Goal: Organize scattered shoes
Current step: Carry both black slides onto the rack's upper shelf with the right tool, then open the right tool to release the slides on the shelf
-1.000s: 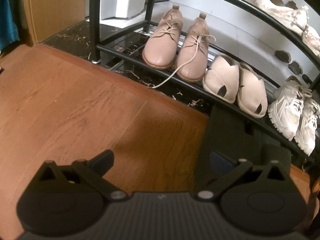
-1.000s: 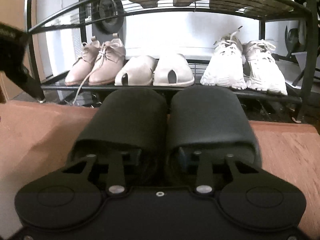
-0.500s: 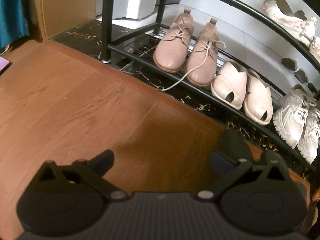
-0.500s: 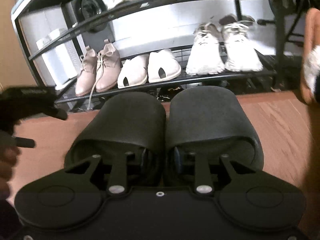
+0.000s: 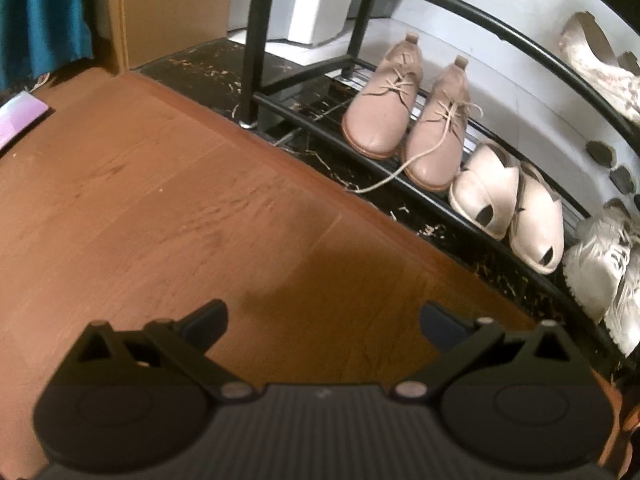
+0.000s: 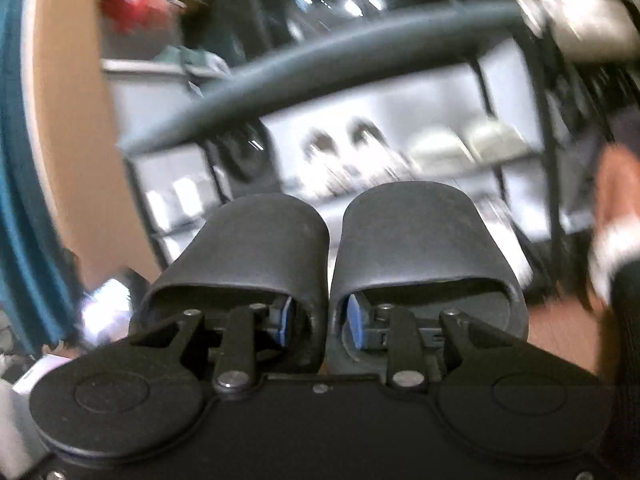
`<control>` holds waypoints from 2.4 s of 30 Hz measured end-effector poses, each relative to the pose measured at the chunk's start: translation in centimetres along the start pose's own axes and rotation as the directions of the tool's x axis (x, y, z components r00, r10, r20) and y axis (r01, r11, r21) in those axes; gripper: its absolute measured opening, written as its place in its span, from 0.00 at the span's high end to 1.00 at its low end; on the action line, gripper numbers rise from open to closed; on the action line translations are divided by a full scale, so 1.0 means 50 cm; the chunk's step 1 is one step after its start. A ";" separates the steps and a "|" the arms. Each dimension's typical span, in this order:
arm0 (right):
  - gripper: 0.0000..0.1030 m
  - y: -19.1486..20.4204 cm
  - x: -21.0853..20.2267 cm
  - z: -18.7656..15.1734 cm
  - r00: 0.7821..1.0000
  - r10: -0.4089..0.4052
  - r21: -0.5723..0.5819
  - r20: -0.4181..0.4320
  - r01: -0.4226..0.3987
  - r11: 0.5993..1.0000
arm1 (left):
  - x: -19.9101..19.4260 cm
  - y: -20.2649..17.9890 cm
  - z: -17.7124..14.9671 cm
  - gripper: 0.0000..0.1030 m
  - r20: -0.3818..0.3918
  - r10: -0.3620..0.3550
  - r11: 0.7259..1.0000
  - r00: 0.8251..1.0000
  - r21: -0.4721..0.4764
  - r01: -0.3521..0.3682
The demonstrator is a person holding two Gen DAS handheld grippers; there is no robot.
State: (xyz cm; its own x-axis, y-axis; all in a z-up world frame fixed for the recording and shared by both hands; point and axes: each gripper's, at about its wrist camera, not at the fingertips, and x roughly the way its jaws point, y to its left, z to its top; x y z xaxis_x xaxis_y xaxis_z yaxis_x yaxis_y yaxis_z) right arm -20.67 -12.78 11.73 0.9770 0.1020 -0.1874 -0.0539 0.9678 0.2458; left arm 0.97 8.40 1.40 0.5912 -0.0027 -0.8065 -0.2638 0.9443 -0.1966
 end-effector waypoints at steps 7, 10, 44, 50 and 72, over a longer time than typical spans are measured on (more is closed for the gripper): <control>0.71 0.084 0.156 0.074 0.990 0.127 -0.046 0.058 -0.125 0.991 | 0.006 0.044 0.006 0.01 -0.004 0.039 0.989 0.999 -0.142 -0.039; 0.71 0.116 0.262 0.092 0.987 0.154 -0.024 0.040 -0.153 0.988 | 0.009 0.062 0.009 0.01 0.011 0.068 0.978 0.998 -0.200 -0.065; 0.10 0.238 0.815 0.076 0.989 -0.134 -0.118 -0.057 0.126 0.985 | 0.047 0.059 0.034 0.01 0.203 0.168 0.964 0.965 -0.237 -0.118; 0.02 0.206 0.622 0.104 1.000 -0.019 -0.090 0.006 0.019 0.996 | 0.031 0.023 0.035 0.01 0.253 0.196 0.979 0.948 -0.099 -0.176; 0.00 -0.212 0.108 -0.052 0.927 -0.373 -0.111 -0.040 0.367 0.924 | -0.096 -0.159 -0.089 0.01 0.147 -0.137 0.921 0.980 0.384 0.071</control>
State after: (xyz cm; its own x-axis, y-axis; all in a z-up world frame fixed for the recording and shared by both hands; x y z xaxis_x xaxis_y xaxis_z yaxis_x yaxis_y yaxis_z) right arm -15.37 -21.88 5.67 0.9175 -0.2574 -0.3032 0.2860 0.9568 0.0530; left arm -3.15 -0.57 4.35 0.7276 -0.0838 -0.6808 0.0915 0.9955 -0.0247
